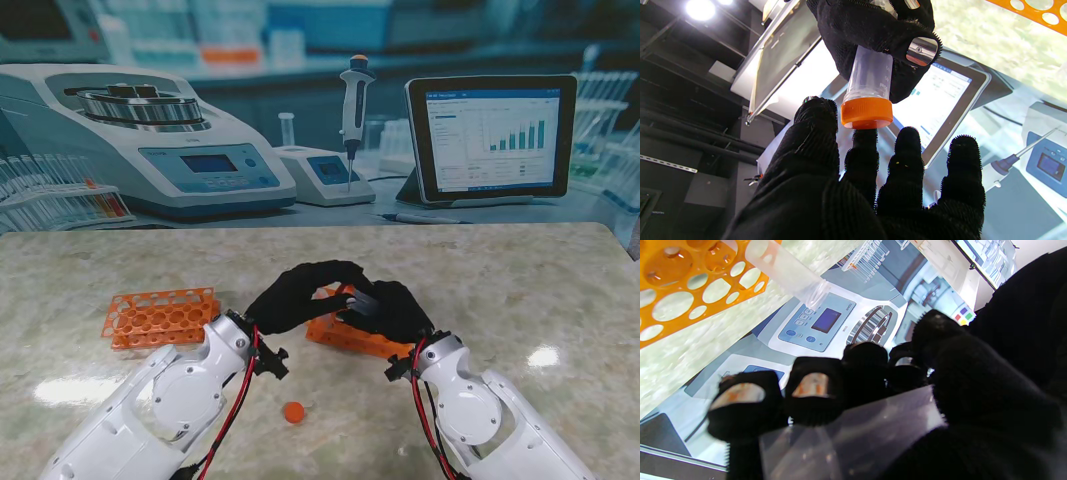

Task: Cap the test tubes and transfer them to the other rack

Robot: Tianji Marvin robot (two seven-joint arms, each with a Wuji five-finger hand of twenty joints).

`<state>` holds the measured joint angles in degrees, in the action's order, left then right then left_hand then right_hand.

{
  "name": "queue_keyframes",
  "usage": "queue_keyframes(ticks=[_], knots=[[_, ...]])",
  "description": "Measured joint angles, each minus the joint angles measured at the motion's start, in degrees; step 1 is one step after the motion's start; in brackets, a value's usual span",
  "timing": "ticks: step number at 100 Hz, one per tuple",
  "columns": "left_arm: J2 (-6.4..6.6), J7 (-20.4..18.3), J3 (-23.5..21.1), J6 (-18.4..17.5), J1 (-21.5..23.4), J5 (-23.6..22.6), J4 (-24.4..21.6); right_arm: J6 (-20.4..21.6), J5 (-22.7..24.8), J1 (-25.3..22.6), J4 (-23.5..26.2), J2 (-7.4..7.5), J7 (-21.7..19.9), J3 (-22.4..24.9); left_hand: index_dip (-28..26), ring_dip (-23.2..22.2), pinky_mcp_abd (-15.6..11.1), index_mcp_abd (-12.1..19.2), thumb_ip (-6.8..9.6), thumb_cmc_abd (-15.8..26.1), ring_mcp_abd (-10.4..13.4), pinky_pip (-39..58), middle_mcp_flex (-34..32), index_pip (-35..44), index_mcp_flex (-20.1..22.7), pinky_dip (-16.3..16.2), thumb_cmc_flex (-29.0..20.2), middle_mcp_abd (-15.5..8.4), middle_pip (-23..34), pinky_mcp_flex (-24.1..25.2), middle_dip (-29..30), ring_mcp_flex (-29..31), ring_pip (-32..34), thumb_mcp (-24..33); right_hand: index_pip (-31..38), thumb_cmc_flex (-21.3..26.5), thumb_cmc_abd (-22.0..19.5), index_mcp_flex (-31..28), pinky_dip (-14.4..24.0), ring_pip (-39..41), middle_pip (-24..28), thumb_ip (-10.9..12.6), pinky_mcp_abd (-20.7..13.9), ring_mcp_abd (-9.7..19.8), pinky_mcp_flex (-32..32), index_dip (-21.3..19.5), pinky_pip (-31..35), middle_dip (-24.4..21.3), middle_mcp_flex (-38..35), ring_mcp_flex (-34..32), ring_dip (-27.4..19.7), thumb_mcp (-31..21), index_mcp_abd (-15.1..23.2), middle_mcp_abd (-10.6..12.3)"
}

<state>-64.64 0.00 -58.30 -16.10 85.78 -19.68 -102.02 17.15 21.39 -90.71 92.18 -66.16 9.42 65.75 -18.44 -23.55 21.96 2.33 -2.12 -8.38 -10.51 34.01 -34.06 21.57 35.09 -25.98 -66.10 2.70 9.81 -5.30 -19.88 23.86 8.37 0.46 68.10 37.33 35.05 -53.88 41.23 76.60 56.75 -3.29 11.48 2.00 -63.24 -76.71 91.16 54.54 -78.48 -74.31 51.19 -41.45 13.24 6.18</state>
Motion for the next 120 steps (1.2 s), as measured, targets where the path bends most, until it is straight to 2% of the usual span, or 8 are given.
queue_keyframes(ticks=[10,14,15,38,68,88,92,120], knots=[[-0.05,0.1,0.1,0.0,-0.2,0.4,0.0,0.0,0.0,0.0,0.0,-0.01,0.0,0.0,0.0,0.5,0.0,-0.1,-0.25,0.7,0.0,-1.3,0.6,-1.2,-0.9,0.6,1.3,0.0,-0.6,0.8,0.0,-0.9,-0.6,-0.8,0.0,0.0,0.0,0.0,0.0,0.0,0.0,0.0,0.0,0.0,0.0,0.0,0.0,0.0,0.0,0.0,0.0,0.0,0.0,0.0],[-0.06,0.1,0.1,-0.1,-0.3,0.5,0.0,0.0,0.0,0.0,0.0,-0.02,0.1,0.0,0.0,0.5,0.0,-0.3,0.57,1.2,0.0,-1.6,0.7,-1.4,-0.9,0.8,2.6,0.0,-0.6,0.9,0.0,-1.4,-0.7,-0.4,0.0,0.0,0.0,0.0,0.0,0.0,0.0,0.0,0.0,0.0,0.0,0.0,0.0,0.0,0.0,0.0,0.0,0.0,0.0,0.0],[-0.06,0.1,0.1,-0.1,-0.4,0.5,0.0,0.0,0.0,0.0,0.0,-0.02,0.1,0.0,0.0,0.6,0.0,-0.8,0.11,1.3,0.0,-2.0,1.3,-1.8,-0.9,0.8,2.7,0.0,-0.6,0.9,0.0,-1.4,-0.7,-0.5,0.0,0.0,0.0,0.0,0.0,0.0,0.0,0.0,0.0,0.0,0.0,0.0,0.0,0.0,0.0,0.0,0.0,0.0,0.0,0.0],[-0.13,0.0,-0.3,-0.2,-0.6,0.8,-0.1,0.0,0.0,0.0,0.0,-0.04,0.1,0.0,0.0,0.8,-0.3,-5.0,0.31,2.6,0.0,-3.8,3.8,-4.3,-2.5,0.8,6.4,1.4,-1.4,1.9,0.1,-3.4,-1.2,-0.4,0.0,0.0,0.0,0.0,0.0,0.0,0.0,0.0,0.0,0.0,0.0,0.0,0.0,0.0,0.0,0.0,0.0,0.0,0.0,0.0],[-0.06,-1.0,-1.9,-0.4,-0.3,0.8,-0.5,0.0,0.0,0.0,0.0,-0.05,0.1,0.2,0.4,0.8,-0.7,-8.4,0.38,2.3,0.1,-5.7,6.4,-6.0,-4.5,0.8,8.5,2.1,-2.1,3.0,0.1,-5.3,-1.5,-0.9,0.0,0.0,0.0,0.0,0.0,0.0,0.0,0.0,0.0,0.0,0.0,0.0,0.0,0.0,0.0,0.0,0.0,0.0,0.0,0.0],[0.13,-1.4,-2.9,-0.9,0.0,0.6,-0.4,0.0,0.0,0.0,0.0,-0.05,0.1,0.2,0.4,0.8,-0.9,-8.6,0.46,-0.1,0.7,-6.8,7.1,-6.0,-5.0,0.8,11.3,2.1,-2.1,3.1,0.1,-6.3,-1.8,-0.9,0.0,0.0,0.0,0.0,0.0,0.0,0.0,0.0,0.0,0.0,0.0,0.0,0.0,0.0,0.0,0.0,0.0,0.0,0.0,0.0],[0.16,-1.4,-3.0,-0.9,0.1,0.6,-0.4,0.0,0.0,0.0,0.0,-0.05,0.1,0.2,0.4,0.8,-0.9,-9.6,0.47,-0.7,0.7,-7.0,7.1,-6.1,-5.0,0.8,11.3,2.1,-2.1,3.1,0.1,-6.3,-1.8,-0.9,0.0,0.0,0.0,0.0,0.0,0.0,0.0,0.0,0.0,0.0,0.0,0.0,0.0,0.0,0.0,0.0,0.0,0.0,0.0,0.0],[0.17,-0.9,-3.1,-1.0,0.2,0.7,0.7,0.1,0.1,0.0,0.0,-0.05,0.1,0.2,0.4,0.8,-0.9,-9.6,0.4,-2.5,0.7,-7.3,7.1,-6.8,-5.0,0.8,12.1,2.2,-2.1,3.1,0.1,-6.3,-1.8,-1.0,0.0,0.0,0.0,0.0,0.0,0.0,0.0,0.0,0.0,0.0,0.0,0.0,0.0,0.0,0.0,0.0,0.0,0.0,0.0,0.0]])
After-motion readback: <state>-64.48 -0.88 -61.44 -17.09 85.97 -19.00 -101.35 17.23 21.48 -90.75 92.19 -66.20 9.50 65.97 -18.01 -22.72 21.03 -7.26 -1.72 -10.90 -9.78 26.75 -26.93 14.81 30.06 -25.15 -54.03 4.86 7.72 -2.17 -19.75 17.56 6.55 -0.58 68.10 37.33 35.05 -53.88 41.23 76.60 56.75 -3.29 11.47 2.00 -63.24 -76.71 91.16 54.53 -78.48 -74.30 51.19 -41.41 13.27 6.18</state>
